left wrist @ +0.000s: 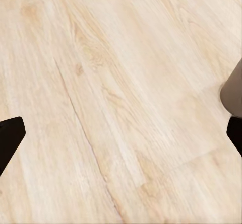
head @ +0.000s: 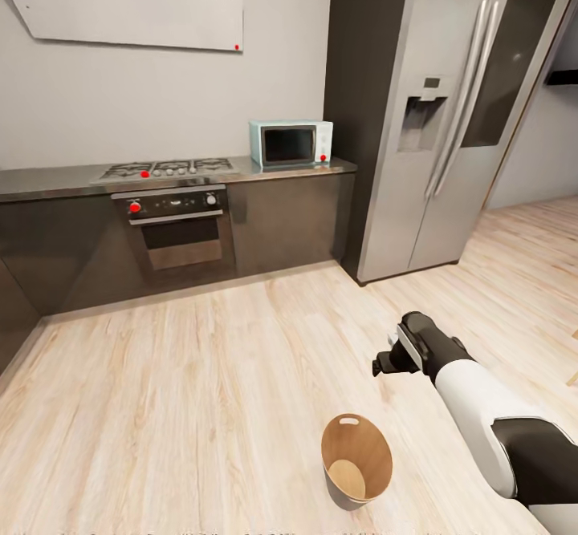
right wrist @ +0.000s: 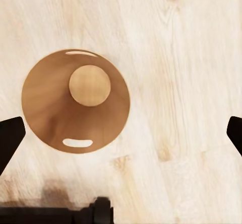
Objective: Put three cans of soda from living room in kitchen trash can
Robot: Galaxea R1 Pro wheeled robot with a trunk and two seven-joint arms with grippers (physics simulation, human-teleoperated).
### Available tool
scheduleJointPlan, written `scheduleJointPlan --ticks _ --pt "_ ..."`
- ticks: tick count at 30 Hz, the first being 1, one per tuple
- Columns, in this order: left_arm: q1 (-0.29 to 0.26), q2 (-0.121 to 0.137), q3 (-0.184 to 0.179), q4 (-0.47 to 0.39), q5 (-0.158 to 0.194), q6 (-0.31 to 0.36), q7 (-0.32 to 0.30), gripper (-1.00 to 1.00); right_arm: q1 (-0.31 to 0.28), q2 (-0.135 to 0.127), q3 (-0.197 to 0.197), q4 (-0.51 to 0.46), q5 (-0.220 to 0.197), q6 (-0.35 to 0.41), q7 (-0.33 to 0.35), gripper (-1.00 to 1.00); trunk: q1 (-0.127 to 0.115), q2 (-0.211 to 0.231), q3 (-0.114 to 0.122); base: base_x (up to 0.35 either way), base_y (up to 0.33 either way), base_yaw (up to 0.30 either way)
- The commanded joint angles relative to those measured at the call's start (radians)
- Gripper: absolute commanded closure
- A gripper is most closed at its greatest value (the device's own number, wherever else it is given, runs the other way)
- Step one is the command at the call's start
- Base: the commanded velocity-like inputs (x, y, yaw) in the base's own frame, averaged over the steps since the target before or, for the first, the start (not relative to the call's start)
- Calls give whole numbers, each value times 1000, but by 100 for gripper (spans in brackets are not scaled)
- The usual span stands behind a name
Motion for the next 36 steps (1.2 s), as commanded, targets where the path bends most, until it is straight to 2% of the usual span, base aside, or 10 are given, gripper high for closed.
scheduleJointPlan --ticks 1,13,18,20,21,24,25,27,33,36 --pt "0 0 0 0 0 0 0 -100 0 0 0 0 0 0 0 -100 4 -7 -5 0 0 0" --pt "-1 1 1 -6 3 10 0 -100 1 1 2 0 4 0 0 -100 50 -91 -61 0 0 0" --pt "-26 1 2 -59 4 37 3 -100 2 0 2 0 4 0 0 -100 69 -126 -84 0 0 0" --pt "-65 2 3 -88 4 99 3 -100 3 1 3 0 4 0 0 -100 77 -140 -93 0 0 0" --pt "-104 5 4 -101 5 161 4 -100 3 3 4 0 5 0 0 -100 81 -147 -98 0 0 0" --pt "-177 7 6 -112 5 248 6 -100 4 7 5 0 5 0 0 -100 92 -168 -112 0 0 0" --pt "-225 8 7 -114 5 289 6 -100 4 9 6 0 5 0 0 -100 96 -175 -116 0 0 0" --pt "-280 9 8 -114 4 326 7 -100 4 11 7 0 6 0 0 -100 104 -189 -126 0 0 0" --pt "-330 8 7 -115 4 374 7 -100 4 5 7 0 5 0 0 -100 127 -231 -153 0 0 0" --pt "-357 7 6 -116 6 446 6 -100 4 3 6 -1 5 0 0 -100 138 -252 -167 0 0 0"
